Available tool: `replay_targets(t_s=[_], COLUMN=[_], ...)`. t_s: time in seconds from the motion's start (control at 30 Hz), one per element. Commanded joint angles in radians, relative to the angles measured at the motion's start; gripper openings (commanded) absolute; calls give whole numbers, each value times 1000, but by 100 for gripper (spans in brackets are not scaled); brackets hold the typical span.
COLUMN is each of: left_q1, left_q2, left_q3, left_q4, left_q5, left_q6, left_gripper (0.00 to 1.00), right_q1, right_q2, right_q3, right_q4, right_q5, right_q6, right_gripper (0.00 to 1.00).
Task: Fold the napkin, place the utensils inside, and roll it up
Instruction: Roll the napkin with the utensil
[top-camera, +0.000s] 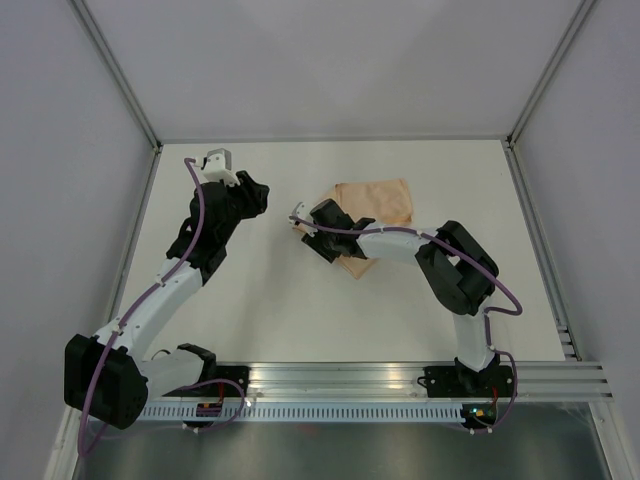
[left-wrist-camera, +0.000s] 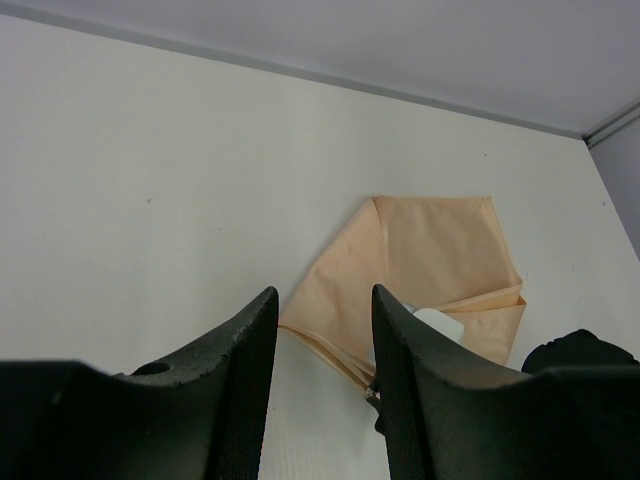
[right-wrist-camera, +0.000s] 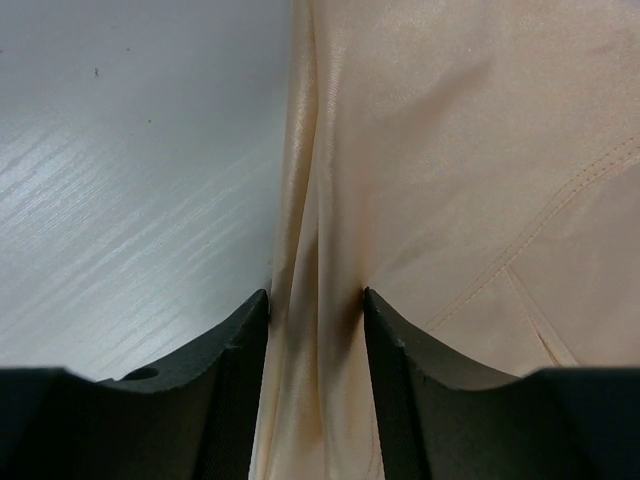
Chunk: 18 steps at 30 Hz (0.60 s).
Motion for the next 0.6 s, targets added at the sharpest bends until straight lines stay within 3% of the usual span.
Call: replay_targets(t_s=[0.0, 0.17, 0.4, 0.57], left_q1=[5, 5, 6, 3], left_q2=[-5, -7, -17, -45], left_q3=[9, 6, -12, -37], left_q4=[0, -4, -10, -9], left_q5=[22, 22, 11, -18], left_q6=[9, 10, 6, -8], left_gripper=[48, 48, 47, 45], right_q1=[6, 2, -9, -9], right_q2=[20, 17, 15, 12], right_q3=[-45, -73, -81, -79], right_q4=[-20, -20, -42, -69], right_q5=[-8, -39, -99, -183], right_q6=[-8, -14, -34, -63], right_gripper=[48, 39, 16, 11])
